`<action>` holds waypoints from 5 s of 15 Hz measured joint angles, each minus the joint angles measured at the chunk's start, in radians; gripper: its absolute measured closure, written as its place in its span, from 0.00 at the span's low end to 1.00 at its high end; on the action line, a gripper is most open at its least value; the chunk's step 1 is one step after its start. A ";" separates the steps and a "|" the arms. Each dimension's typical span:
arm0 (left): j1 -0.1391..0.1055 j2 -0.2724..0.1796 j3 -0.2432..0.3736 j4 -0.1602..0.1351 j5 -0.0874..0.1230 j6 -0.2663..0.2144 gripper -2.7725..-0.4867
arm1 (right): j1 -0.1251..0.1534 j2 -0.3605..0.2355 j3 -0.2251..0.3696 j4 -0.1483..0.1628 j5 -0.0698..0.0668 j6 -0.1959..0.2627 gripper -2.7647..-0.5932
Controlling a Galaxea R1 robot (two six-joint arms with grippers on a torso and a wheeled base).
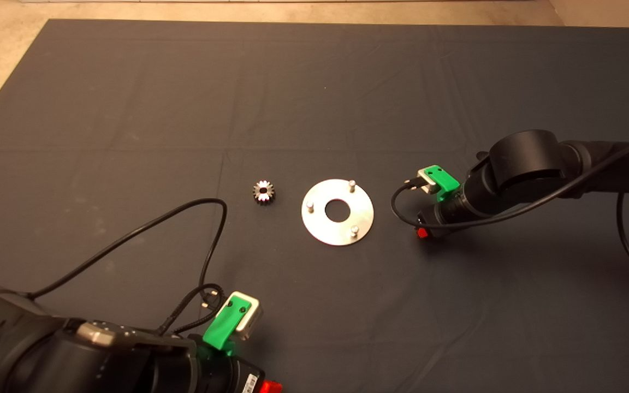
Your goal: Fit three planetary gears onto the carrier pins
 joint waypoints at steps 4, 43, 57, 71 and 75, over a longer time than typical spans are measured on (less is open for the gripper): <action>0.000 0.000 0.000 0.000 0.000 0.000 0.18 | 0.000 0.000 0.000 0.000 0.000 0.000 0.80; -0.111 -0.042 0.000 0.005 0.000 0.031 0.18 | 0.122 0.081 0.243 0.005 -0.054 0.047 0.89; -0.210 -0.048 0.000 0.007 0.000 0.037 0.18 | 0.122 0.296 0.088 0.009 -0.069 0.046 0.89; -0.233 -0.045 0.000 0.007 0.000 0.037 0.18 | 0.121 0.368 0.077 0.074 -0.087 0.032 0.90; -0.238 -0.040 0.000 0.006 0.000 0.037 0.18 | 0.121 0.369 0.053 0.074 -0.090 0.009 0.90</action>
